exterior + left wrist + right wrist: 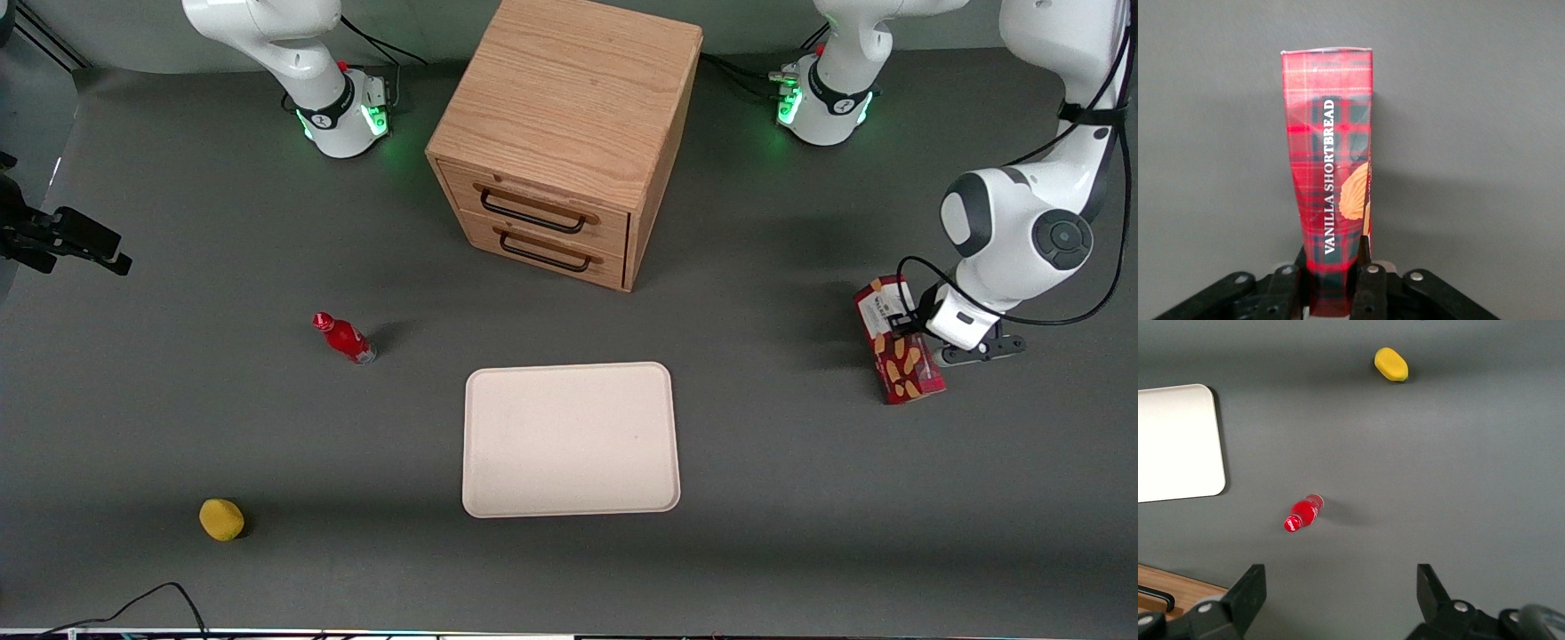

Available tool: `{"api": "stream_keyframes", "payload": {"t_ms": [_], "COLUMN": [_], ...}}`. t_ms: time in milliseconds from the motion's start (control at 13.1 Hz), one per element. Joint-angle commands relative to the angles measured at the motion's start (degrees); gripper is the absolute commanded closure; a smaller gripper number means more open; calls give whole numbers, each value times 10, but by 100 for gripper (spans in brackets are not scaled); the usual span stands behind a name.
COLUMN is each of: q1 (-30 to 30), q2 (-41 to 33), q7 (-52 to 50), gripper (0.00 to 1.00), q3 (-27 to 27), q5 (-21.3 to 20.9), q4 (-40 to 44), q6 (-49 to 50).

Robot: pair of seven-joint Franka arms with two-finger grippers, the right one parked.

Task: Place red cookie box on tray
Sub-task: 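Close the left gripper on the box end and lift it upright, then carry the held box over to the white tray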

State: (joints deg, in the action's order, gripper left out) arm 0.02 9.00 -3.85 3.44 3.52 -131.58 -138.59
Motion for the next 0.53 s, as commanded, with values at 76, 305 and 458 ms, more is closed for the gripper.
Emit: {"api": "stream_keyframes", "payload": {"t_ms": [76, 305, 458], "q1": [-6, -6, -6], "q2": [-119, -120, -119], "q7": [-48, -94, -131], "gripper": [78, 75, 75], "q3": [-35, -76, -106], "q5": [3, 3, 3], "q4": [64, 239, 302], "q6": [228, 453, 512]}}
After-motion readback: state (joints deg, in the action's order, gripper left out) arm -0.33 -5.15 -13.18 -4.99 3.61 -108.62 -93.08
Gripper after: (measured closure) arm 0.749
